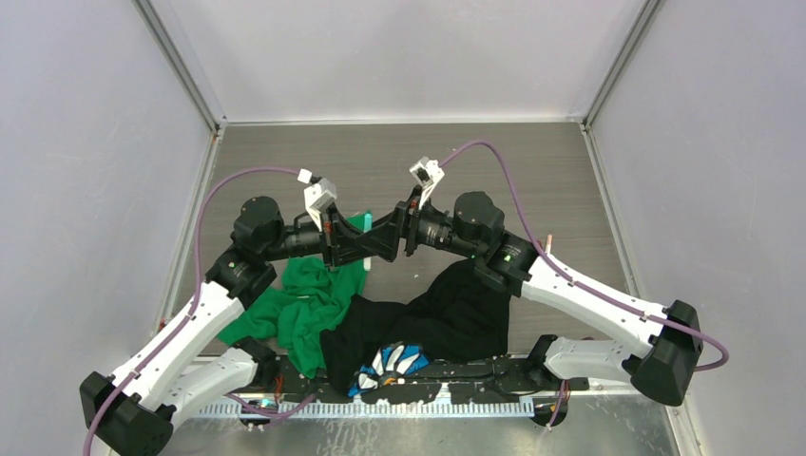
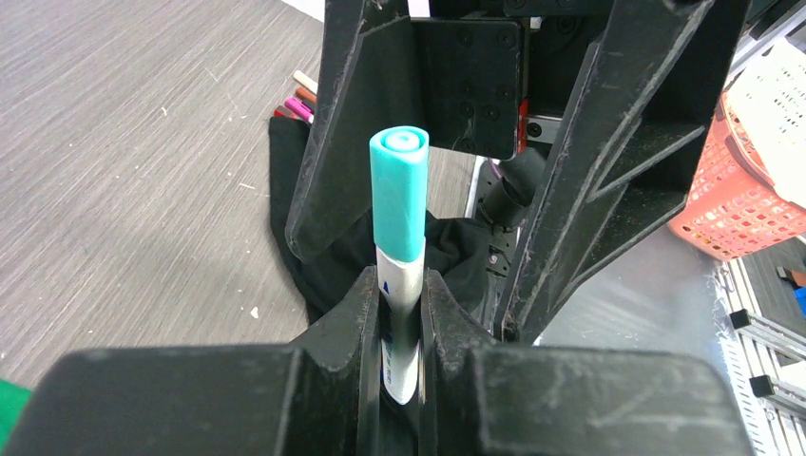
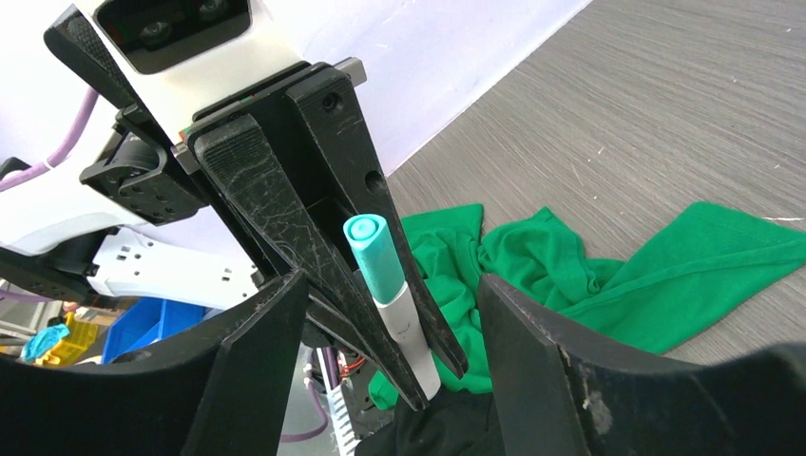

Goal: Insert the pens into the pen caps
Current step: Press the pen cap onto the pen.

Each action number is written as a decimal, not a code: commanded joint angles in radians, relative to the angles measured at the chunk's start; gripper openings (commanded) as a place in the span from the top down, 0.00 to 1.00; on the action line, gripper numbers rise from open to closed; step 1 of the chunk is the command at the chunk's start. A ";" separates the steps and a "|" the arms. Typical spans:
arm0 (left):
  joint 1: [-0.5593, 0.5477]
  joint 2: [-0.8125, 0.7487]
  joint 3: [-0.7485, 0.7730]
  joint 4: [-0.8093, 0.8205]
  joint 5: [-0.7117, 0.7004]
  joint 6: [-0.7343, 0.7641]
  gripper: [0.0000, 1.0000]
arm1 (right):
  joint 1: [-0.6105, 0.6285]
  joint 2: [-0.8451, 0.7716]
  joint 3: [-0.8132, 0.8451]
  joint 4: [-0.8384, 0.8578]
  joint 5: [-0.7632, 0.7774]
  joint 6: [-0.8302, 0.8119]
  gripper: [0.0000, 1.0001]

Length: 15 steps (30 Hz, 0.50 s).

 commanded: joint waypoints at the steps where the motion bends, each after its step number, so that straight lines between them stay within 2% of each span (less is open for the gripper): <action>1: -0.004 -0.016 0.008 0.072 0.024 -0.001 1.00 | 0.000 -0.038 0.020 0.081 0.049 0.000 0.28; 10: -0.004 -0.021 0.008 0.073 0.024 -0.004 1.00 | 0.000 -0.062 -0.006 0.105 0.082 0.011 0.31; 15: -0.004 -0.021 0.007 0.074 0.028 -0.004 1.00 | 0.001 -0.033 0.007 0.077 0.068 0.005 0.36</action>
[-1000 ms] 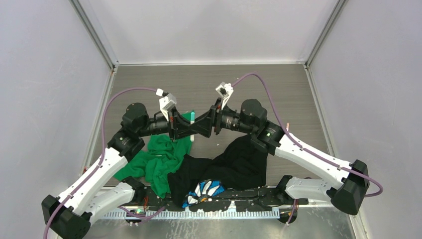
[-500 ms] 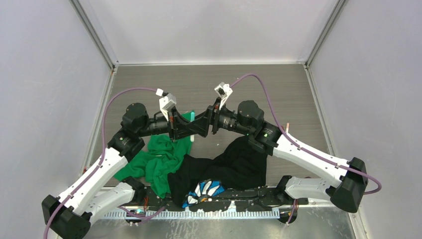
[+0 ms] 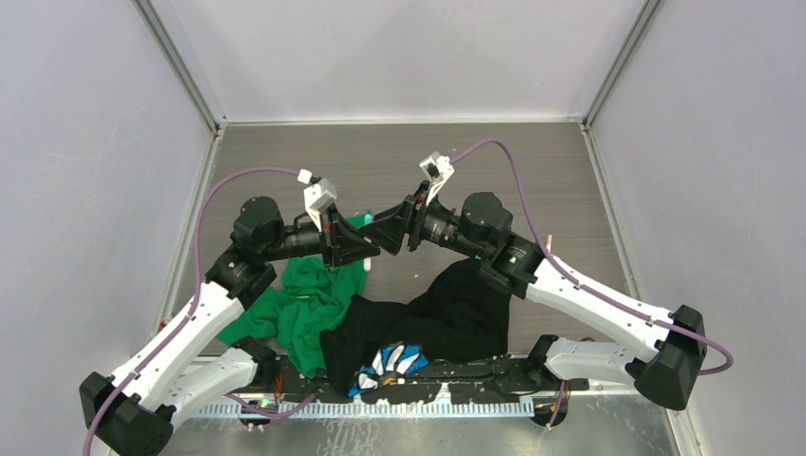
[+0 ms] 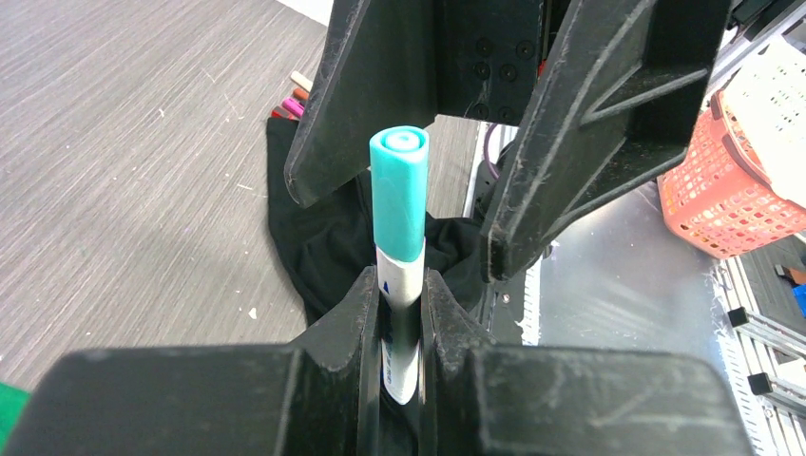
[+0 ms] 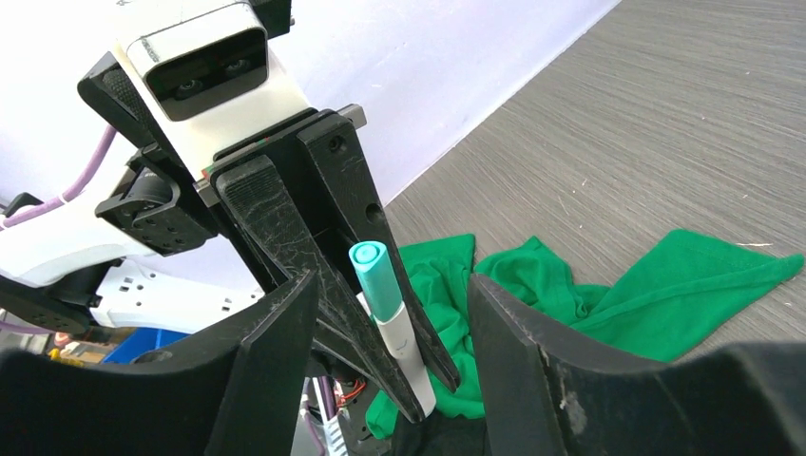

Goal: Insert the pens into the pen caps
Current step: Press the pen cap onto the pen.

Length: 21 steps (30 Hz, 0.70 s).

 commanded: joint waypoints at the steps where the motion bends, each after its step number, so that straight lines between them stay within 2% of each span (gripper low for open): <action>1: -0.005 -0.019 0.007 0.070 0.025 -0.004 1.00 | 0.002 0.005 0.016 0.039 0.006 -0.002 0.38; 11: -0.004 -0.013 0.012 0.066 0.029 -0.005 1.00 | 0.017 0.038 0.038 0.008 0.006 -0.029 0.59; 14: -0.004 -0.012 0.013 0.064 0.023 -0.005 1.00 | 0.026 0.043 0.042 -0.003 0.015 -0.041 0.72; 17: -0.004 -0.015 0.010 0.067 0.007 -0.015 1.00 | 0.034 0.042 0.045 -0.014 0.038 -0.059 0.92; 19: -0.004 -0.019 0.005 0.074 -0.018 -0.038 0.81 | 0.037 0.037 0.042 -0.012 0.053 -0.060 0.99; 21: -0.004 -0.026 -0.011 0.095 -0.040 -0.075 0.61 | 0.036 0.025 0.033 0.003 0.076 -0.057 0.99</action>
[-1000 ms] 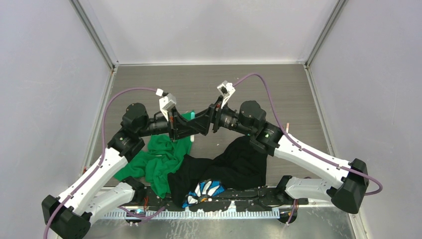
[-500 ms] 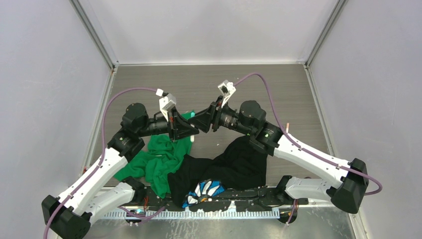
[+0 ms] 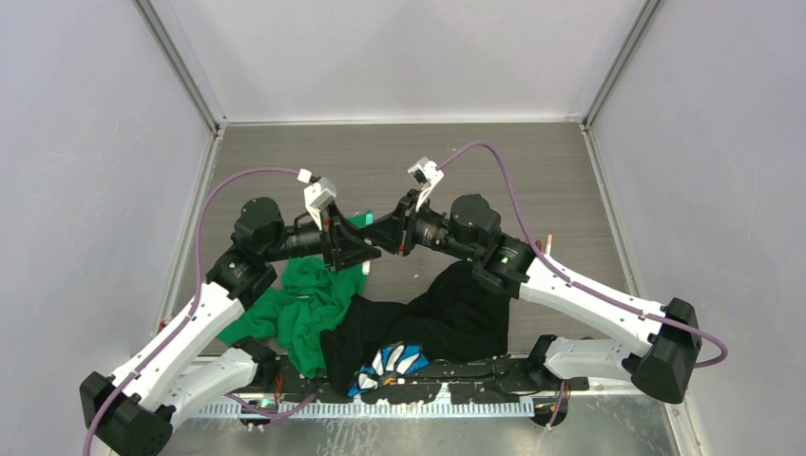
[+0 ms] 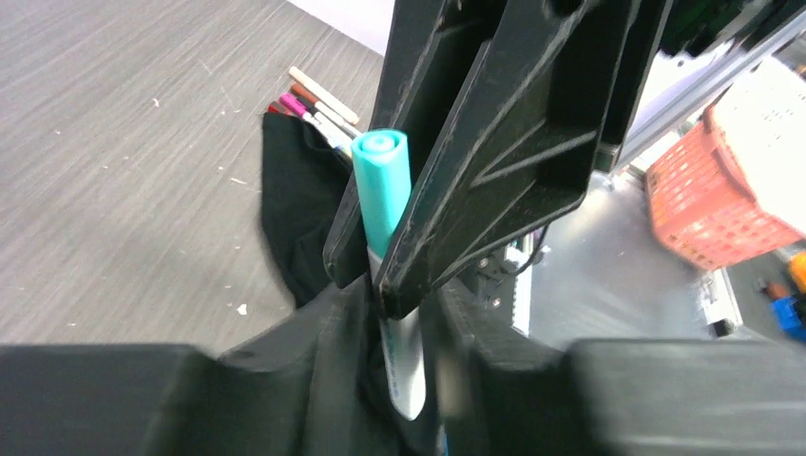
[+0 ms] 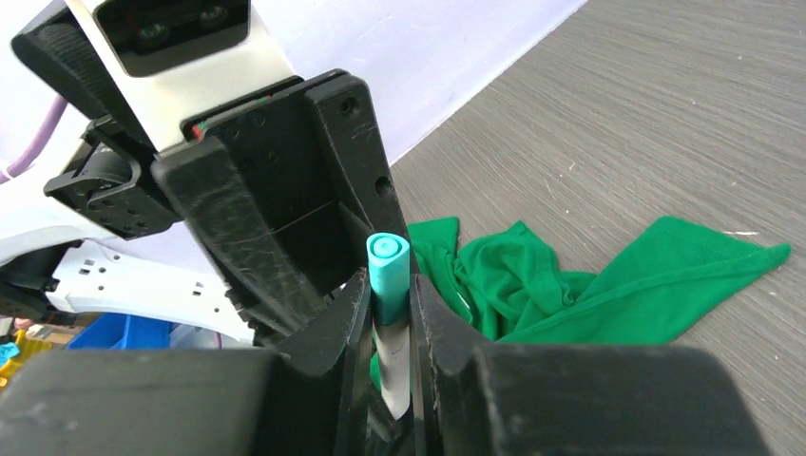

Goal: Insert the pens into the pen caps
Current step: Press the pen cap onto the pen.

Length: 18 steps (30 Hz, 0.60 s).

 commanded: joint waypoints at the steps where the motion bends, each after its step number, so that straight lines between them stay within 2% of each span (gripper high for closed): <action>1: -0.004 -0.032 -0.018 0.117 -0.041 -0.058 0.53 | 0.006 -0.021 0.019 0.026 0.072 0.009 0.99; 4: -0.004 -0.052 -0.067 0.167 -0.059 -0.129 0.42 | 0.002 -0.040 0.017 0.044 0.106 0.014 0.99; 8: -0.004 -0.086 -0.115 0.205 -0.082 -0.219 0.30 | -0.029 -0.061 -0.003 0.125 0.030 0.051 0.99; 14: -0.002 -0.113 -0.139 0.310 -0.102 -0.388 0.26 | -0.086 -0.076 -0.051 0.208 -0.082 0.129 0.99; 18: -0.002 -0.113 -0.126 0.314 -0.113 -0.423 0.19 | -0.103 -0.078 -0.070 0.241 -0.141 0.161 0.99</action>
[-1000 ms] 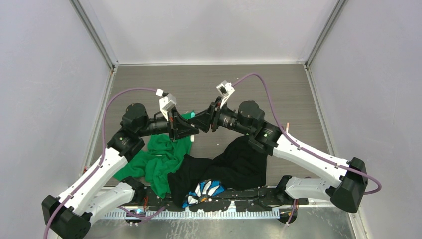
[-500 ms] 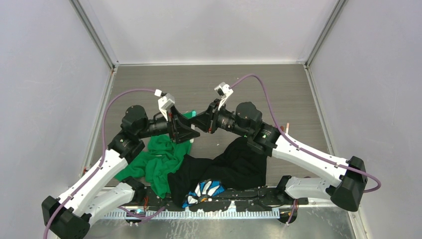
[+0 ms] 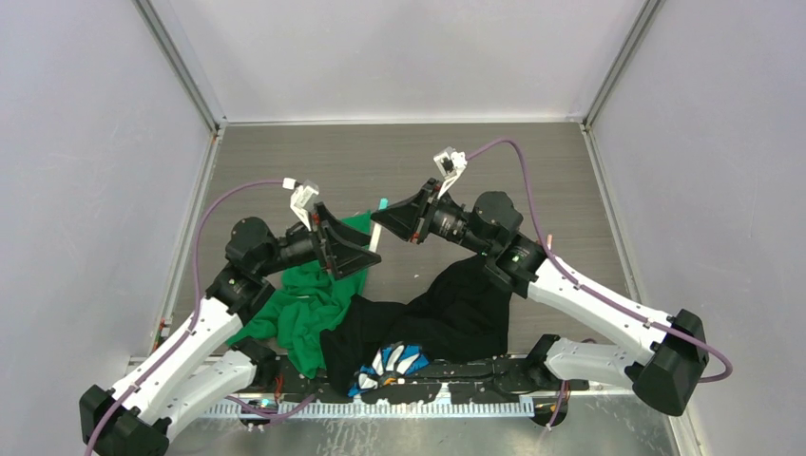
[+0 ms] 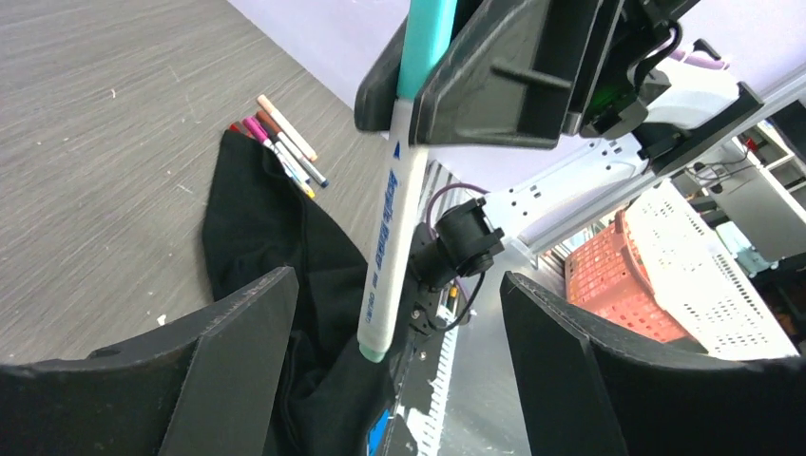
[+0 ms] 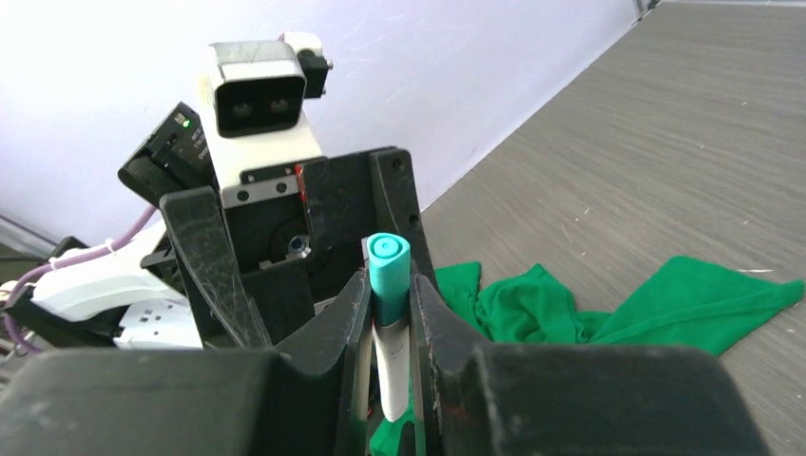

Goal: Insert the pens into the pen caps
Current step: Press the pen cap onto the pen.

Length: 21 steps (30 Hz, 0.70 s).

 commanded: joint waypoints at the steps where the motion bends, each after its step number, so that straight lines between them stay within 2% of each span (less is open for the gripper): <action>1: -0.002 -0.010 0.027 0.107 -0.020 -0.094 0.16 | -0.011 -0.026 -0.012 0.113 -0.089 0.058 0.99; 4: -0.001 0.011 0.038 0.131 0.008 -0.123 0.17 | -0.011 -0.037 -0.031 0.138 -0.104 0.074 0.99; 9: -0.002 0.030 0.037 0.150 0.029 -0.147 0.38 | -0.014 -0.047 -0.046 0.158 -0.116 0.088 0.99; 11: -0.002 0.024 0.036 0.149 0.027 -0.147 0.42 | -0.016 -0.048 -0.051 0.160 -0.118 0.090 0.99; 14: -0.001 0.018 0.033 0.141 0.022 -0.146 0.53 | -0.017 -0.051 -0.052 0.159 -0.121 0.092 0.99; 21: -0.002 0.024 0.041 0.101 0.049 -0.124 0.52 | -0.019 -0.048 -0.052 0.162 -0.121 0.095 0.99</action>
